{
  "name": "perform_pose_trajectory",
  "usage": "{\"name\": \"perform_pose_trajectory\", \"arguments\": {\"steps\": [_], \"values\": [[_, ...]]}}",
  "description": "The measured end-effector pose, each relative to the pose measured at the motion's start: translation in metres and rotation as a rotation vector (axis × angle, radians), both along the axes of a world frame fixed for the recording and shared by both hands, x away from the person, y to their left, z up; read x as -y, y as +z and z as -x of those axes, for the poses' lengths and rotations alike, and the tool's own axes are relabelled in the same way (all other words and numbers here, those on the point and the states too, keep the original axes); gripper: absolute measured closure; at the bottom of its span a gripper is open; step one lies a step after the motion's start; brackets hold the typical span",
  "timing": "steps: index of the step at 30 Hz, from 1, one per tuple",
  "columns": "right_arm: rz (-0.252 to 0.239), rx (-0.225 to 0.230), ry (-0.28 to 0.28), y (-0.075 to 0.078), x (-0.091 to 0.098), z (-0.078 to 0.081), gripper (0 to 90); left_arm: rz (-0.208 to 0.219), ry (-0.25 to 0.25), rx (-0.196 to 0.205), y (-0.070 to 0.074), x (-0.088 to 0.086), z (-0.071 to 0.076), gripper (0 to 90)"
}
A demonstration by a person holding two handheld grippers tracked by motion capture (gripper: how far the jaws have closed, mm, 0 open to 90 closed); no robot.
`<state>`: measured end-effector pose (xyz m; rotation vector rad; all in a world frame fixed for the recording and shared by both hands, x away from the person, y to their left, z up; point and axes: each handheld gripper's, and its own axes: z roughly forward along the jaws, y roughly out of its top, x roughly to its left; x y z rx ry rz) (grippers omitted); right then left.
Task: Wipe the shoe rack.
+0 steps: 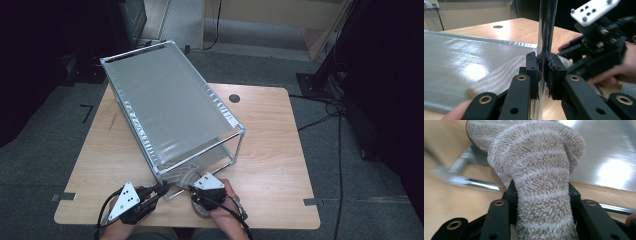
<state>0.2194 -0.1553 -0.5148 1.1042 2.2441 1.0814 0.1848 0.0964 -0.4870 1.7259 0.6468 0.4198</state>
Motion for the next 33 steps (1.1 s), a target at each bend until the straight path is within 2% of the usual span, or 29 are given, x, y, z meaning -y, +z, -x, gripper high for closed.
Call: {"name": "perform_pose_trajectory", "arguments": {"steps": [12, 15, 20, 25, 33], "values": [[-0.007, -0.004, -0.253, -0.001, 0.066, -0.03, 60.9, 0.001, 0.0, 0.0, 0.0, 0.0, 0.0, 81.9], [-0.007, -0.006, -0.296, -0.001, 0.076, -0.033, 61.3, 0.0, -0.004, 0.0, 0.0, 0.0, 0.0, 81.9], [-0.003, 0.02, -0.323, 0.005, 0.079, -0.032, 62.5, 0.0, -0.008, 0.0, 0.0, 0.001, 0.0, 81.9], [-0.042, 0.075, -0.346, 0.025, 0.082, -0.025, 63.1, -0.001, -0.009, 0.001, 0.0, 0.0, 0.0, 81.9], [-0.123, 0.204, -0.364, 0.073, 0.087, -0.006, 62.9, -0.001, -0.01, 0.001, 0.0, 0.0, 0.0, 81.9]]}}
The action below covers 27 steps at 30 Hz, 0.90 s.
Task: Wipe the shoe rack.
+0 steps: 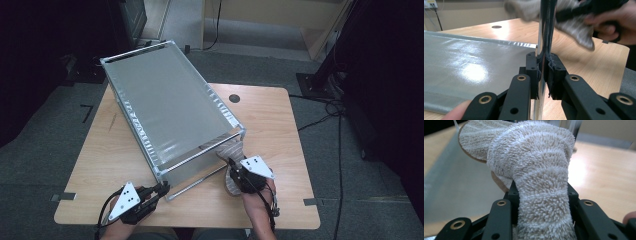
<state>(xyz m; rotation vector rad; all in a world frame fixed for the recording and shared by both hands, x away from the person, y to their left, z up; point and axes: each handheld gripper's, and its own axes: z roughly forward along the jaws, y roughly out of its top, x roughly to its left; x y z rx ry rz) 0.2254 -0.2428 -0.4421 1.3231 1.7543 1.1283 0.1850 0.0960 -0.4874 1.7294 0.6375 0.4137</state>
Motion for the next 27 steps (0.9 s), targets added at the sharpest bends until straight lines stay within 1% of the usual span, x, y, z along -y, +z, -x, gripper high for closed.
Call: {"name": "perform_pose_trajectory", "arguments": {"steps": [3, 4, 6, 8, 9, 11, 13, 15, 17, 18, 19, 21, 23, 25, 27], "values": [[-0.016, 0.05, -0.009, 0.014, 0.001, 0.006, 62.9, 0.0, 0.001, 0.0, 0.0, 0.0, 0.0, 81.9], [-0.016, 0.056, -0.006, 0.016, 0.001, 0.007, 62.8, 0.0, 0.001, 0.0, 0.0, 0.0, 0.0, 81.9], [0.002, 0.05, -0.005, 0.014, 0.001, 0.006, 62.6, 0.0, 0.001, 0.0, 0.0, 0.0, 0.0, 81.9], [0.013, 0.017, -0.004, 0.005, 0.0, 0.002, 62.5, 0.0, 0.001, -0.001, 0.0, 0.0, 0.0, 81.9], [0.021, -0.012, -0.001, -0.004, 0.0, -0.002, 62.3, -0.001, 0.001, 0.0, 0.0, 0.0, 0.0, 81.9], [0.04, -0.056, 0.001, -0.018, -0.002, -0.008, 61.8, 0.001, 0.001, 0.0, 0.0, 0.0, 0.0, 81.9], [0.071, -0.116, 0.017, -0.035, -0.006, -0.016, 61.0, 0.002, -0.003, 0.002, 0.0, 0.0, 0.0, 81.9], [0.092, -0.166, 0.033, -0.052, -0.009, -0.022, 60.6, -0.002, -0.007, 0.003, 0.0, 0.0, -0.001, 82.0], [0.1, -0.213, 0.052, -0.065, -0.014, -0.025, 60.6, -0.006, -0.013, 0.003, 0.0, 0.0, -0.001, 82.1], [0.106, -0.227, 0.062, -0.069, -0.017, -0.025, 60.8, -0.006, -0.015, 0.004, 0.0, 0.0, -0.001, 82.1], [0.106, -0.229, 0.075, -0.071, -0.021, -0.024, 61.1, -0.005, -0.016, 0.004, 0.0, -0.001, -0.001, 82.1], [0.11, -0.228, 0.099, -0.069, -0.03, -0.021, 61.2, -0.004, -0.017, 0.003, 0.0, -0.001, -0.001, 82.1], [0.123, -0.227, 0.149, -0.069, -0.043, -0.017, 61.1, -0.004, -0.016, 0.002, 0.0, 0.0, -0.001, 82.1], [0.138, -0.222, 0.187, -0.069, -0.056, -0.012, 61.0, -0.003, -0.016, 0.0, 0.0, 0.0, -0.001, 82.1], [0.142, -0.222, 0.229, -0.069, -0.07, -0.005, 61.0, -0.002, -0.015, -0.001, 0.0, 0.0, -0.001, 82.1]]}}
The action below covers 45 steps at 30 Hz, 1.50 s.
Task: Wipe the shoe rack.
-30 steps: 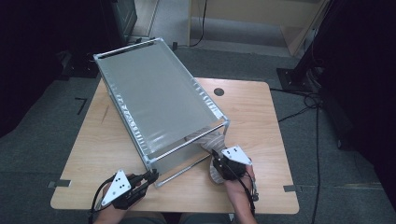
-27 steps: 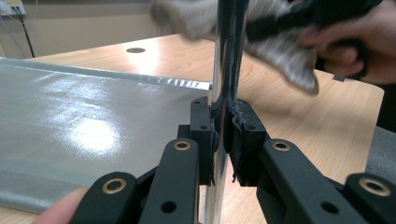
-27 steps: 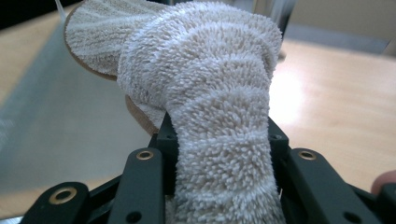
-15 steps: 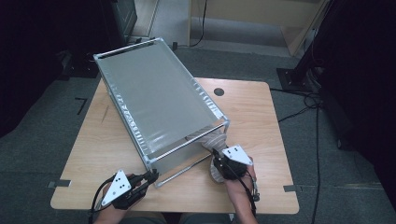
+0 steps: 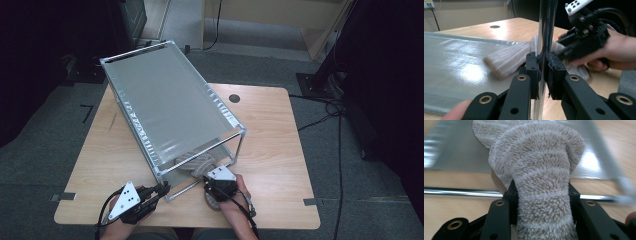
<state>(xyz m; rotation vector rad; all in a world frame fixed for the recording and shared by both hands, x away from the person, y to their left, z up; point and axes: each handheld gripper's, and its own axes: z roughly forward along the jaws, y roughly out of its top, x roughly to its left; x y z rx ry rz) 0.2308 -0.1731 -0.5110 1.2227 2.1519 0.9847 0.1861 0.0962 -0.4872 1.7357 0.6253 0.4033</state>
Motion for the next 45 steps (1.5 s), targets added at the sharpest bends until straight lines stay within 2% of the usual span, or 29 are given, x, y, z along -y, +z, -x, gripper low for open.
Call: {"name": "perform_pose_trajectory", "arguments": {"steps": [4, 8, 11, 13, 16, 20, 24, 28, 32, 34, 37, 42, 45], "values": [[-0.007, -0.007, 0.106, 0.0, -0.029, 0.014, 60.7, 0.0, 0.0, 0.001, 0.0, 0.0, 0.0, 82.1], [-0.019, -0.014, 0.24, 0.0, -0.053, 0.028, 60.6, -0.001, -0.001, 0.001, 0.0, 0.0, 0.0, 82.0], [-0.004, 0.007, 0.273, -0.002, -0.061, 0.033, 60.7, -0.001, -0.002, 0.0, 0.0, 0.0, 0.0, 82.0], [-0.025, -0.008, 0.275, -0.002, -0.056, 0.03, 60.8, -0.001, -0.002, 0.0, 0.0, 0.0, 0.0, 82.1], [-0.027, -0.006, 0.238, -0.002, -0.045, 0.023, 60.9, -0.001, -0.002, 0.0, 0.0, 0.0, 0.0, 82.1], [-0.042, -0.016, 0.157, -0.002, -0.021, 0.009, 60.9, 0.001, -0.002, -0.002, 0.0, -0.001, 0.0, 82.0], [-0.056, -0.015, 0.056, -0.002, 0.007, -0.005, 61.3, 0.002, -0.005, -0.002, 0.0, -0.001, 0.0, 82.0], [-0.048, -0.015, -0.056, -0.003, 0.035, -0.017, 61.6, 0.002, -0.005, 0.0, 0.0, -0.001, 0.0, 82.0], [-0.04, -0.006, -0.145, -0.004, 0.058, -0.024, 61.8, 0.003, -0.009, 0.0, -0.001, -0.001, -0.001, 82.1], [-0.039, -0.001, -0.166, -0.004, 0.065, -0.025, 61.8, 0.004, -0.009, 0.0, -0.001, -0.001, -0.001, 82.0], [-0.038, 0.001, -0.17, -0.001, 0.067, -0.024, 62.4, 0.003, -0.008, 0.0, -0.001, -0.001, -0.001, 82.1], [-0.062, 0.044, -0.181, 0.016, 0.072, -0.017, 63.1, 0.002, -0.009, -0.001, 0.0, -0.001, -0.001, 82.0], [-0.071, 0.055, -0.194, 0.023, 0.079, -0.01, 63.1, -0.001, -0.011, -0.001, 0.0, -0.002, -0.001, 82.0]]}}
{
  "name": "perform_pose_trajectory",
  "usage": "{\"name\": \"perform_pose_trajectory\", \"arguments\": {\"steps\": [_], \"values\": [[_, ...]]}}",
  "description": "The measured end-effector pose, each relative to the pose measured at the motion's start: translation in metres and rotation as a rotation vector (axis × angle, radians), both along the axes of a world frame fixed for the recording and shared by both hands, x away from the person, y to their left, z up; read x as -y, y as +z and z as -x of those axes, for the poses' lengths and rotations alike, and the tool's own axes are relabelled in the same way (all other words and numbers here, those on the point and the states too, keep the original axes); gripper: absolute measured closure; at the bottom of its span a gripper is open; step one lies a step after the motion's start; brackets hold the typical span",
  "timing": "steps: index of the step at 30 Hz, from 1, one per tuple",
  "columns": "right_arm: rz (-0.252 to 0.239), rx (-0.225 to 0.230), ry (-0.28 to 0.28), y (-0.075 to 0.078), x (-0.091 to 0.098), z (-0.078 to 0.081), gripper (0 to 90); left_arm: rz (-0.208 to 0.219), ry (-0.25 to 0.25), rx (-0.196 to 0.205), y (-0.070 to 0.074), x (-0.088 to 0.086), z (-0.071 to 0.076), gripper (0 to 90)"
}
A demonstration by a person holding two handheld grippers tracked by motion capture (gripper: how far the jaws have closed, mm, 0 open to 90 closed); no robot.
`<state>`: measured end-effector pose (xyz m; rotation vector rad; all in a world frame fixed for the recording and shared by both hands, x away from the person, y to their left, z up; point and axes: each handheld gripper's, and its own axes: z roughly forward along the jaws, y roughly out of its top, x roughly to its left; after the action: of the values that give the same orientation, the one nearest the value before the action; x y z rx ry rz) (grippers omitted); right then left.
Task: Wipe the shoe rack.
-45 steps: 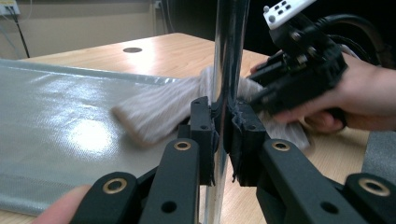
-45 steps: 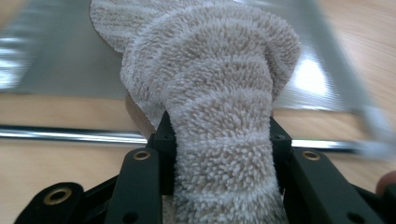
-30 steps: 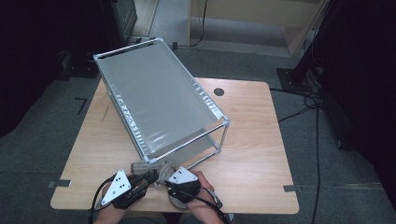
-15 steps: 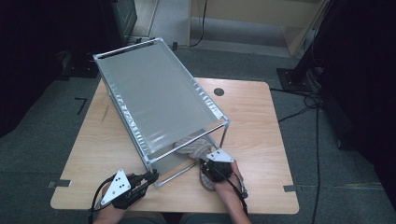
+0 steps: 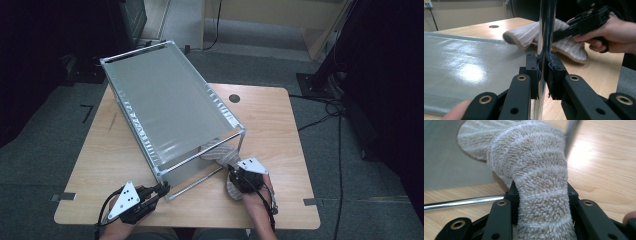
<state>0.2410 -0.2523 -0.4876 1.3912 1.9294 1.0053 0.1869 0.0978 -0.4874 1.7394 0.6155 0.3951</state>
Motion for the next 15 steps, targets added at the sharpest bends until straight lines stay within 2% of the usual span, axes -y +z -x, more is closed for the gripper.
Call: {"name": "perform_pose_trajectory", "arguments": {"steps": [6, 9, 15], "values": [[-0.025, 0.0, -0.022, 0.013, 0.02, 0.006, 62.9, -0.002, -0.003, 0.001, 0.0, -0.001, 0.0, 82.0], [-0.073, 0.013, -0.024, 0.025, 0.026, 0.009, 63.0, -0.004, -0.004, 0.001, 0.0, -0.001, 0.0, 82.0], [-0.127, 0.129, -0.03, 0.065, 0.035, 0.021, 63.0, -0.001, -0.004, 0.001, 0.0, -0.001, 0.0, 82.0]]}}
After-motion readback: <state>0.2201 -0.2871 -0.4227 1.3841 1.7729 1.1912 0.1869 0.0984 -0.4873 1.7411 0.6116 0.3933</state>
